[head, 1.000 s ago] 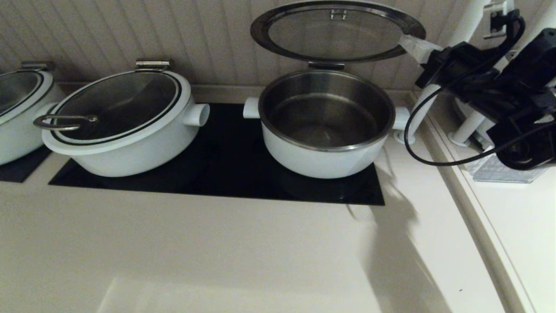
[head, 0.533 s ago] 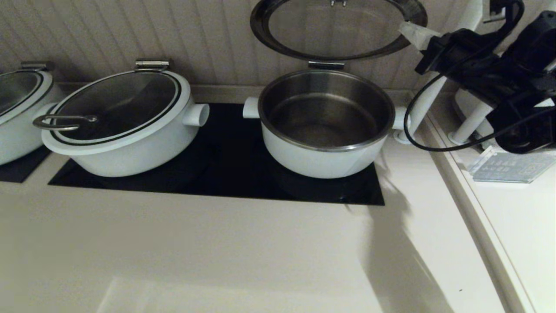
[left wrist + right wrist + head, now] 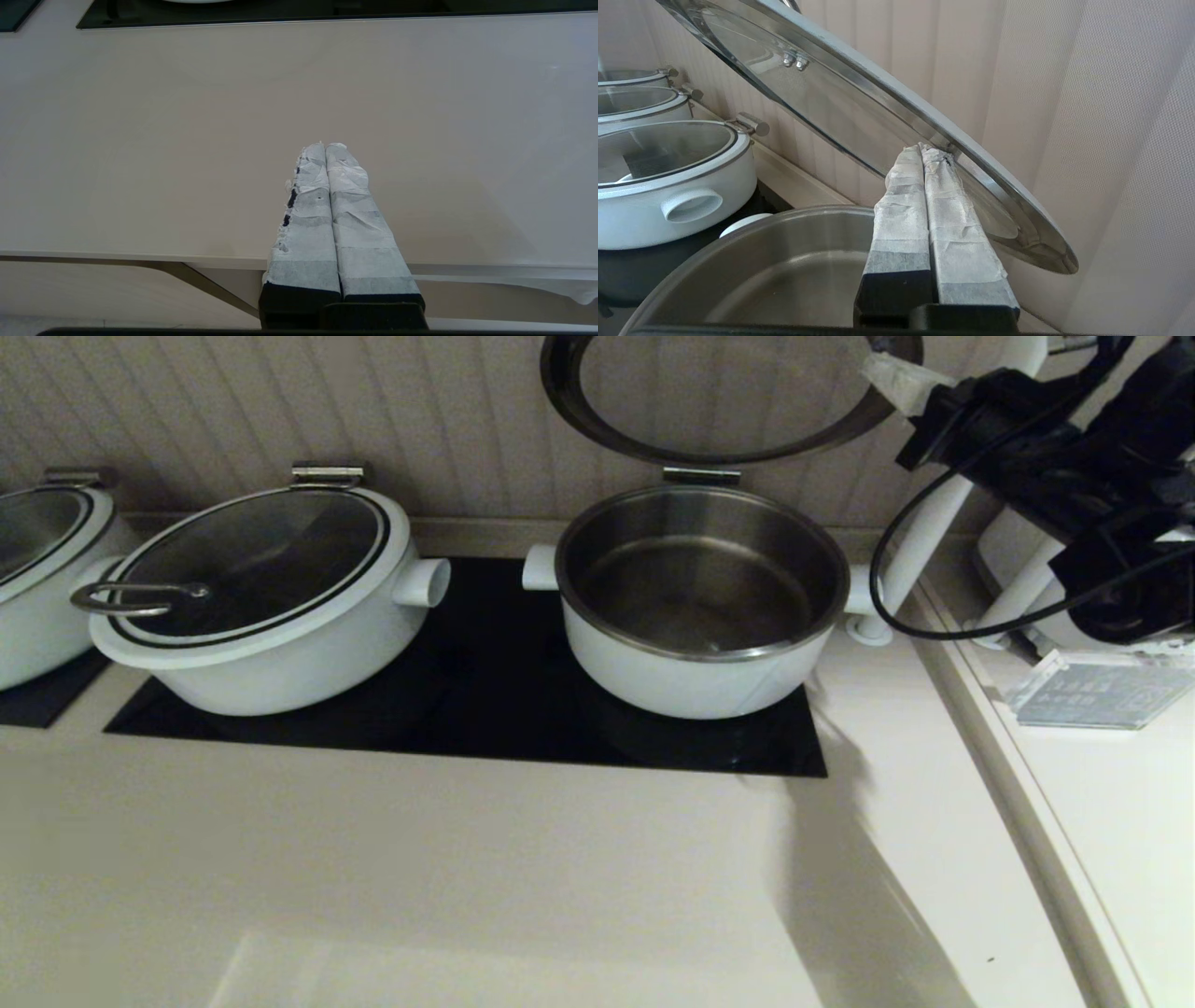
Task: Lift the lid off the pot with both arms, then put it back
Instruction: Close the pot lid
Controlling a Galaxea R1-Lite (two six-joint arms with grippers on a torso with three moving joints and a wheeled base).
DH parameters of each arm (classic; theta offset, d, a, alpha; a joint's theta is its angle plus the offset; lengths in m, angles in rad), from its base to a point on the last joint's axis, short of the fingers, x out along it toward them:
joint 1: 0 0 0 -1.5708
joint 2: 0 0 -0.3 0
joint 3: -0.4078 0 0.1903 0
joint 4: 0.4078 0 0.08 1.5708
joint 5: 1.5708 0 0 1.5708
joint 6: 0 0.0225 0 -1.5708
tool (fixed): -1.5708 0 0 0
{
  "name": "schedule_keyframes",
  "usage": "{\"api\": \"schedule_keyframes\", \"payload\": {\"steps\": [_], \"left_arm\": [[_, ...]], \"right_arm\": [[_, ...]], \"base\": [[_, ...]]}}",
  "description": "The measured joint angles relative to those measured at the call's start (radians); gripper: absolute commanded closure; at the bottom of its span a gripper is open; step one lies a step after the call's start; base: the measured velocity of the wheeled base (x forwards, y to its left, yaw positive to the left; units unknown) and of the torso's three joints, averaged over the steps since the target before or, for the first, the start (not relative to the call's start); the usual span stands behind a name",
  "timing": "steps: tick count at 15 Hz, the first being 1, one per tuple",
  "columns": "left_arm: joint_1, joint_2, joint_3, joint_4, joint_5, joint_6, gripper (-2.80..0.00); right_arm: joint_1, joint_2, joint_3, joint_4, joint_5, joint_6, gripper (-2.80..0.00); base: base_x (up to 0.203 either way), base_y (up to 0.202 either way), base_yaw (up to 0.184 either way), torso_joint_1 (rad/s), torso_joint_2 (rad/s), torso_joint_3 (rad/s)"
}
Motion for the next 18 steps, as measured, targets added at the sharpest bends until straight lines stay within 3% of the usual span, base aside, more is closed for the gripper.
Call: {"api": "schedule_keyframes", "payload": {"steps": [8, 18], "left_arm": [[0.0, 0.0, 0.0, 0.0, 0.0, 0.0, 0.0], [0.0, 0.0, 0.0, 0.0, 0.0, 0.0, 0.0]], "right_arm": [[-0.001, -0.015, 0.03, -0.006, -0.002, -0.003, 0.0], [-0.016, -0.158, 0.244, 0.002, -0.001, -0.003, 0.0]], "base": [[0.0, 0.0, 0.0, 0.0, 0.0, 0.0], [0.0, 0.0, 0.0, 0.0, 0.0, 0.0]]}}
